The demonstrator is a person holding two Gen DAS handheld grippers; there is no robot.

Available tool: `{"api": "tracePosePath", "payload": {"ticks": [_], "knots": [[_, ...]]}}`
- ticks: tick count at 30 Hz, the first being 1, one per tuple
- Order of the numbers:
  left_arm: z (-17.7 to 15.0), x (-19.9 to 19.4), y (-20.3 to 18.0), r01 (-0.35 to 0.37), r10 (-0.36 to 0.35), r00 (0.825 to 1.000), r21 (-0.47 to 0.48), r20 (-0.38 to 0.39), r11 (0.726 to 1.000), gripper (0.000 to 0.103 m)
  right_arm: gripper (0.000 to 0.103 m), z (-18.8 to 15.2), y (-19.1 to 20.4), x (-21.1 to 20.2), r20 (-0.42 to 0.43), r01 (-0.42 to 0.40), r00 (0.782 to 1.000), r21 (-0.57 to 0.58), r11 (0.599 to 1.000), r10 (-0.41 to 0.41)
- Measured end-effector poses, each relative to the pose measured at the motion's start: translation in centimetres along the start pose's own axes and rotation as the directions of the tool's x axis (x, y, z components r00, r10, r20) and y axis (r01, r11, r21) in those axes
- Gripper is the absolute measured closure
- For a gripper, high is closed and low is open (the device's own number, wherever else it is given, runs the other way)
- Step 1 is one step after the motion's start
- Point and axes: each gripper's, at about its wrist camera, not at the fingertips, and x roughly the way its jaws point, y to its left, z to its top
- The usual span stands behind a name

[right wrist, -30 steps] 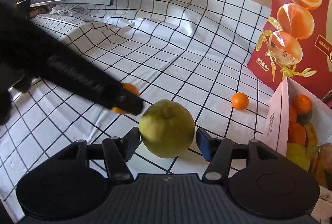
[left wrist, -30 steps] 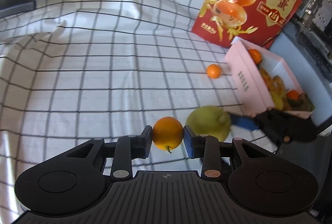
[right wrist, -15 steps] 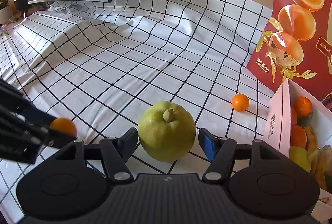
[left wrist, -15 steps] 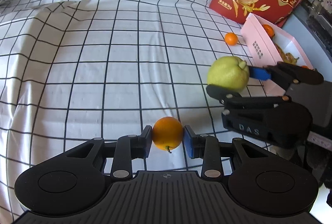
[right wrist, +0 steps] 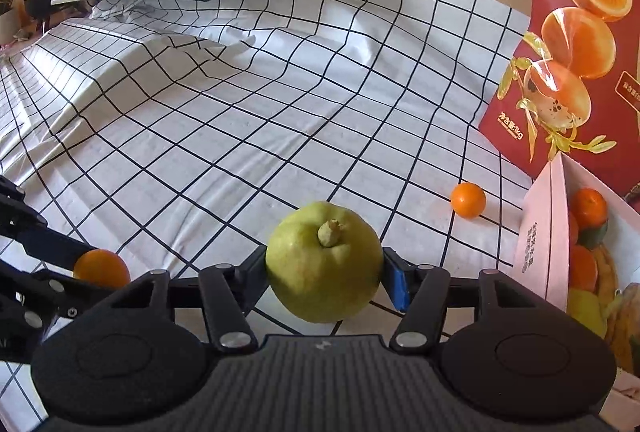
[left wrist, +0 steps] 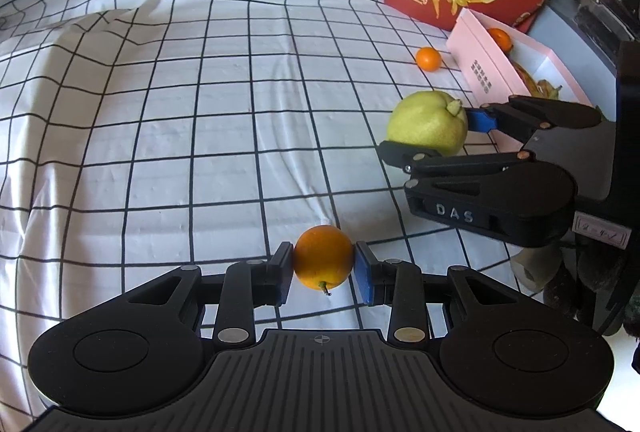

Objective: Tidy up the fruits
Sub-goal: 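Lower the tangerine into the pink box and open the left tool while the right carries the pear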

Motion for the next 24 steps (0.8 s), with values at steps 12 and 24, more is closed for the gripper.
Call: {"api": "tracePosePath", "payload": {"ticks": [12, 24], "knots": [[1.3, 0.9, -1.2, 0.142, -0.141, 0.990, 0.047, -0.027, 0.989, 0.066, 0.044, -2.0, -3.5, -7.2, -0.015, -0.004, 1.000, 0.228, 0.974, 0.008], [15.4, -0.5, -15.2, 0.430, -0.460, 0.884, 0.248, 0.079, 0.868, 0.066, 0.044, -2.6, -13.3, -23.6, 0.164, 0.337, 0.903, 0.307, 0.890, -0.398]]}}
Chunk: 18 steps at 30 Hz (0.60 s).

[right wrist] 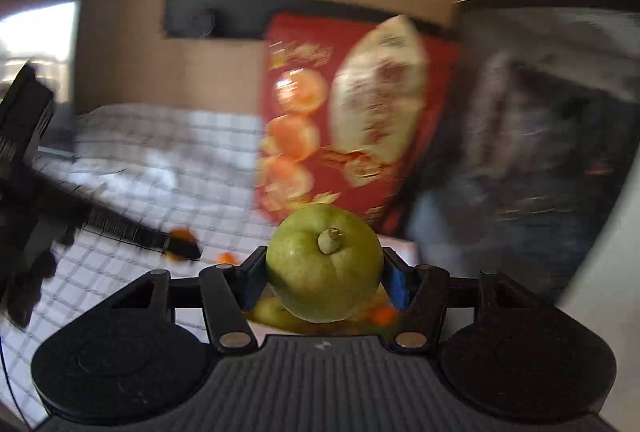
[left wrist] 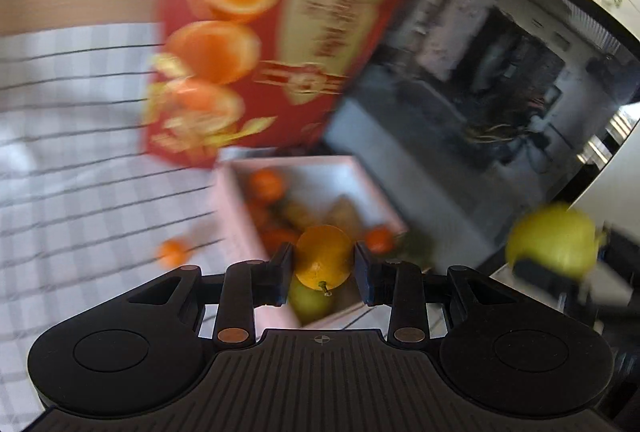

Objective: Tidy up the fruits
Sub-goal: 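Lower the tangerine into the pink box and open the left tool while the right carries the pear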

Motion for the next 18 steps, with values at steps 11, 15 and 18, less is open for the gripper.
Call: {"api": "tracePosePath", "payload": {"ticks": [11, 15, 18], "knots": [[0.3, 13.0, -2.7, 0.006, -0.022, 0.975, -0.074, -0.221, 0.997, 0.067, 0.044, -6.3, -6.3, 2.5, -0.116, -0.020, 0.992, 0.170, 0.985, 0.040], [0.3, 10.2, -0.9, -0.021, 0.013, 0.997, -0.117, -0.074, 0.993, 0.067, 0.044, -6.6, -7.0, 4.3, -0.117, -0.070, 0.989, 0.196, 0.978, 0.094], [-0.7, 6.9, 0.8, -0.099, 0.101, 0.995, -0.157, 0.005, 0.983, 0.067, 0.044, -5.8, -7.3, 6.1, -0.092, -0.140, 0.982, 0.237, 0.961, 0.166]]}}
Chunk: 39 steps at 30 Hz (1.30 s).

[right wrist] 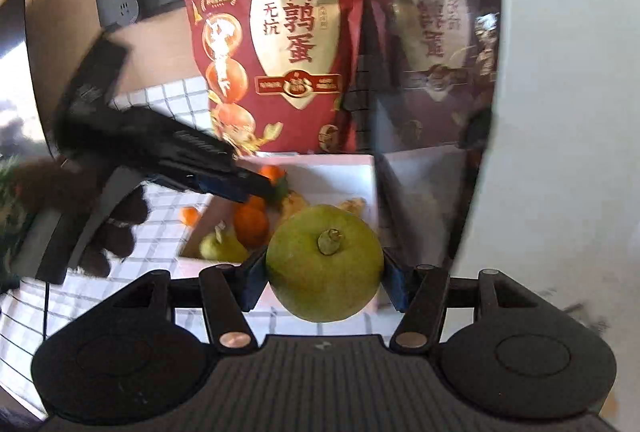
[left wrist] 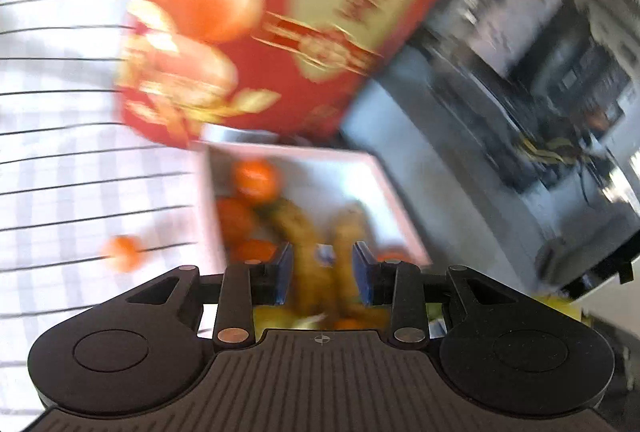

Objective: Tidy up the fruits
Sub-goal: 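Lower the tangerine into the pink box and open the left tool while the right carries the pear, then lower the pear into the pink box and open the right tool, then move the right tool to a small tangerine on the cloth and grasp it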

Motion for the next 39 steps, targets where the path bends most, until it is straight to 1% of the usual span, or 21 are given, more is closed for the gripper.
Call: {"api": "tracePosePath", "payload": {"ticks": [3, 5, 7, 9, 10, 13, 17, 18, 20, 22, 26, 28, 30, 32, 36, 38, 39], "knots": [[-2.0, -3.3, 1.6, -0.065, 0.066, 0.997, -0.021, 0.044, 0.998, 0.067, 0.044, 2.1, 0.3, 2.4, 0.024, -0.039, 0.999, 0.019, 0.999, 0.038], [-3.5, -4.8, 2.4, -0.097, 0.099, 0.994, -0.031, 0.054, 0.995, 0.067, 0.045, 4.1, 0.0, 5.6, 0.029, -0.041, 0.999, 0.063, 0.997, 0.040], [-5.0, -6.6, 2.9, -0.130, 0.132, 0.990, -0.041, 0.046, 0.991, 0.067, 0.044, 5.9, -0.9, 9.6, -0.002, -0.039, 0.999, 0.142, 0.989, 0.039], [-6.8, -7.9, 3.5, -0.160, 0.162, 0.986, -0.048, 0.033, 0.986, 0.067, 0.044, 7.2, -1.7, 13.8, -0.052, -0.018, 0.998, 0.223, 0.975, 0.031], [-7.7, -8.4, 4.0, -0.175, 0.176, 0.984, -0.050, 0.025, 0.983, 0.067, 0.044, 7.6, -1.9, 15.8, -0.075, -0.003, 0.997, 0.238, 0.971, 0.021], [-10.1, -10.0, 5.7, -0.237, 0.238, 0.971, -0.086, 0.007, 0.968, 0.067, 0.044, 7.7, -1.8, 20.1, -0.140, 0.055, 0.990, 0.213, 0.976, -0.026], [-12.4, -11.7, 8.5, -0.281, 0.282, 0.959, -0.174, -0.020, 0.944, 0.067, 0.045, 7.0, -1.3, 23.5, -0.210, 0.128, 0.973, 0.157, 0.979, -0.094], [-12.7, -12.0, 8.9, -0.289, 0.290, 0.957, -0.188, -0.022, 0.939, 0.067, 0.045, 6.9, -1.2, 23.9, -0.225, 0.135, 0.969, 0.146, 0.980, -0.100], [-13.3, -12.6, 9.9, -0.299, 0.301, 0.953, -0.216, -0.024, 0.929, 0.067, 0.044, 7.0, -0.7, 24.1, -0.231, 0.123, 0.969, 0.128, 0.984, -0.091], [-13.4, -12.7, 10.4, -0.297, 0.301, 0.953, -0.235, -0.023, 0.926, 0.067, 0.044, 7.1, -0.4, 24.6, -0.248, 0.131, 0.963, 0.096, 0.987, -0.104], [-13.3, -12.4, 10.2, -0.275, 0.276, 0.961, -0.213, -0.024, 0.938, 0.067, 0.044, 7.0, 0.7, 25.2, -0.289, 0.150, 0.948, 0.025, 0.988, -0.136], [-13.2, -11.9, 9.8, -0.267, 0.267, 0.963, -0.189, -0.029, 0.945, 0.067, 0.044, 6.9, 0.7, 24.7, -0.292, 0.153, 0.947, 0.050, 0.987, -0.132], [-13.2, -11.5, 9.5, -0.265, 0.263, 0.964, -0.171, -0.035, 0.949, 0.067, 0.043, 6.8, 0.5, 23.7, -0.275, 0.151, 0.953, 0.063, 0.986, -0.129], [-13.2, -11.1, 9.3, -0.281, 0.277, 0.960, -0.152, -0.048, 0.948, 0.067, 0.042, 6.7, 1.2, 22.2, -0.244, 0.135, 0.962, 0.048, 0.990, -0.119], [-12.8, -10.4, 8.6, -0.352, 0.345, 0.935, -0.095, -0.084, 0.931, 0.067, 0.042, 6.5, 4.5, 19.2, -0.160, 0.144, 0.974, -0.098, 0.985, -0.158], [-12.7, -10.4, 8.4, -0.361, 0.353, 0.931, -0.087, -0.093, 0.928, 0.067, 0.042, 6.3, 6.5, 17.8, -0.123, 0.112, 0.984, -0.153, 0.982, -0.132], [-12.7, -10.5, 8.3, -0.358, 0.351, 0.932, -0.085, -0.095, 0.930, 0.067, 0.042, 6.3, 7.8, 17.4, -0.120, 0.073, 0.988, -0.176, 0.982, -0.094]]}}
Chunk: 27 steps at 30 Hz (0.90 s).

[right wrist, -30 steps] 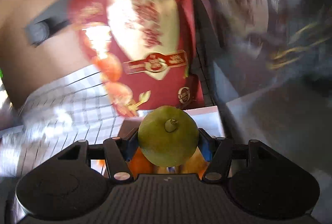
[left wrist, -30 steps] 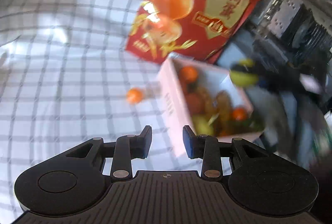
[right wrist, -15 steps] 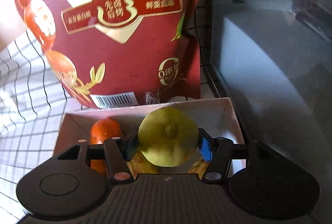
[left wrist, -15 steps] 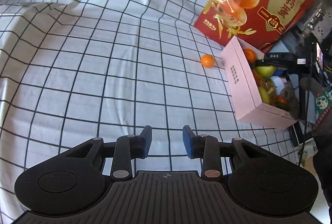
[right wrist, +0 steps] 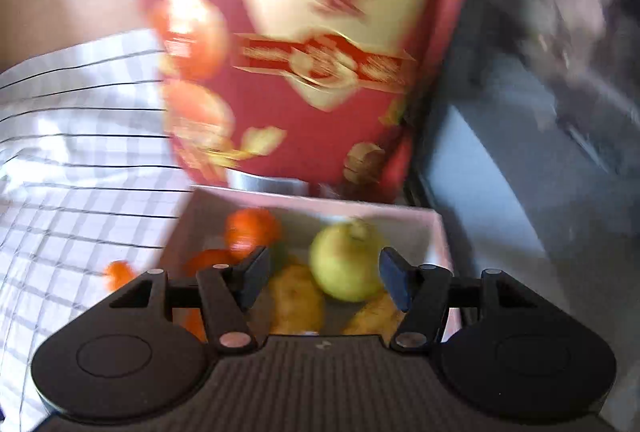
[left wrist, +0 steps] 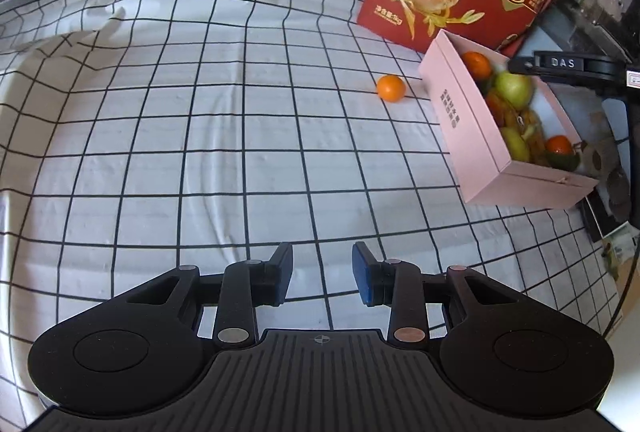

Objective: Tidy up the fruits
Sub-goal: 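Move the right tool to a small tangerine on the cloth and grasp it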

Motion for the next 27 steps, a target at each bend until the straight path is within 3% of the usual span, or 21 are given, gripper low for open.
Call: {"api": "tracePosePath", "payload": {"ticks": [4, 7, 8, 10, 12, 14, 18, 20, 22, 27], "knots": [[-0.2, -0.5, -0.2, -0.008, 0.008, 1.000, 0.032, -0.004, 0.999, 0.067, 0.048, 0.3, 4.5, -0.5, -0.065, -0.207, 0.977, -0.040, 0.978, 0.204], [-0.5, -1.1, 0.2, -0.009, 0.009, 1.000, 0.036, 0.000, 0.999, 0.067, 0.054, 0.7, 7.6, 0.3, -0.107, -0.273, 0.958, -0.080, 0.959, 0.264], [-0.8, -1.3, 0.6, -0.008, 0.008, 1.000, 0.028, 0.001, 1.000, 0.067, 0.054, 1.0, 8.2, 0.7, -0.127, -0.298, 0.949, -0.073, 0.952, 0.287], [-1.2, -1.7, 1.3, -0.004, 0.004, 1.000, 0.013, 0.003, 1.000, 0.067, 0.054, 1.8, 8.5, 2.5, -0.200, -0.368, 0.911, 0.000, 0.930, 0.361], [-1.8, -2.2, 2.1, 0.000, 0.000, 1.000, -0.010, 0.008, 1.000, 0.067, 0.054, 2.5, 9.1, 4.8, -0.248, -0.350, 0.905, 0.030, 0.936, 0.346], [-2.3, -2.6, 3.1, 0.004, -0.004, 1.000, -0.034, 0.013, 0.999, 0.067, 0.054, 3.1, 10.0, 6.5, -0.274, -0.305, 0.917, -0.010, 0.952, 0.291], [-2.8, -3.3, 4.8, -0.003, 0.006, 1.000, -0.081, 0.028, 0.997, 0.067, 0.055, 3.4, 11.5, 9.5, -0.345, -0.270, 0.909, -0.065, 0.961, 0.232], [-2.9, -3.7, 5.4, -0.002, 0.006, 0.999, -0.099, 0.036, 0.995, 0.067, 0.055, 3.3, 12.7, 10.0, -0.346, -0.215, 0.926, -0.149, 0.965, 0.153], [-3.0, -3.8, 5.9, 0.001, 0.004, 0.999, -0.113, 0.038, 0.994, 0.067, 0.055, 3.4, 13.2, 10.7, -0.355, -0.186, 0.928, -0.179, 0.966, 0.113], [-3.1, -3.8, 6.3, 0.018, -0.014, 0.999, -0.125, 0.033, 0.992, 0.067, 0.055, 3.2, 14.2, 10.7, -0.356, -0.169, 0.931, -0.235, 0.957, 0.076]]}}
